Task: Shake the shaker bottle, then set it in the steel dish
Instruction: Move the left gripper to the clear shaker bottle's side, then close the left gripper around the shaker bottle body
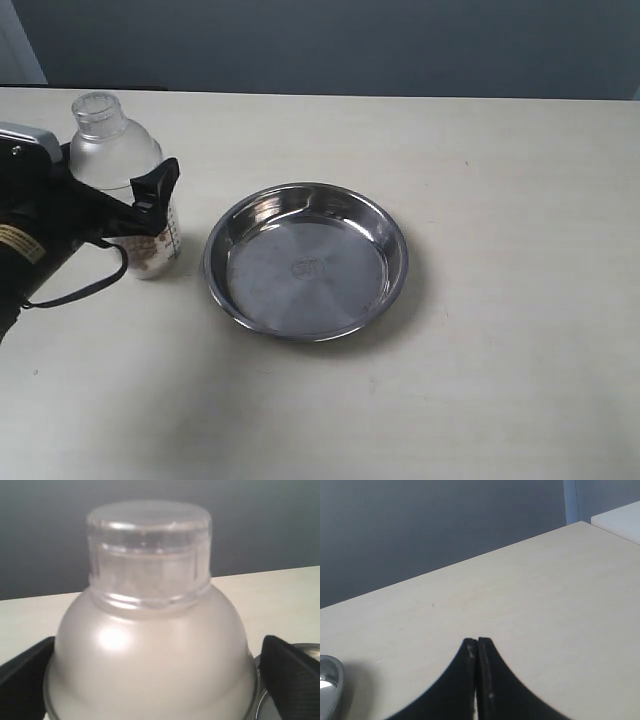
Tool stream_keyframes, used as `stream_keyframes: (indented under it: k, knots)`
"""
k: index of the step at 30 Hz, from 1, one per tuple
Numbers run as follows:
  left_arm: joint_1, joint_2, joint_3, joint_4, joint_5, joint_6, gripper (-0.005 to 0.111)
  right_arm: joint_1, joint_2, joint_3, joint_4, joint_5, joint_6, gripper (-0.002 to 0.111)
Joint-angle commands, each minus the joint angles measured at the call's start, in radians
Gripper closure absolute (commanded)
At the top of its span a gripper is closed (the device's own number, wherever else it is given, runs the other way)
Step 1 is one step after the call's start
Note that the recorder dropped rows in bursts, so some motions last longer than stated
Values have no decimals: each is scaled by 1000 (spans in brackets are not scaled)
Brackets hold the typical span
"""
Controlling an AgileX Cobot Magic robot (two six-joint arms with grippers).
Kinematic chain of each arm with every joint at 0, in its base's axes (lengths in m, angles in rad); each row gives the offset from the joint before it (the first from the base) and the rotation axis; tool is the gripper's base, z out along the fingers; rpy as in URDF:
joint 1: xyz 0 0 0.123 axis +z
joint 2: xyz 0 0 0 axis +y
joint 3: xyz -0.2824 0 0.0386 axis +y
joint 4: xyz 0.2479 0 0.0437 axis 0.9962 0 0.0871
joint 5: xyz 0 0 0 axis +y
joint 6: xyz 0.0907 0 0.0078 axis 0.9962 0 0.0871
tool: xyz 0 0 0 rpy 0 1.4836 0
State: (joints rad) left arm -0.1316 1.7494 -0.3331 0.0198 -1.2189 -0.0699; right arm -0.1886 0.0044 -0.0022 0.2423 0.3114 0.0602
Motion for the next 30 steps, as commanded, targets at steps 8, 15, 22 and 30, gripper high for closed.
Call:
stream_keyframes:
  k: [8,15,22,30]
  knots:
    - [1,41,24,6,-2,-29,2,1,-4,2,-6,-7,-3,109]
    - [1,121,24,23,-2,-55,2,1,-4,2,-6,-7,-3,109]
    - [1,132,24,23,-2,-53,5,1,-4,2,-6,-7,-3,109]
    - [1,132,16,28,-2,-70,25,1,-4,2,-6,-7,-3,109]
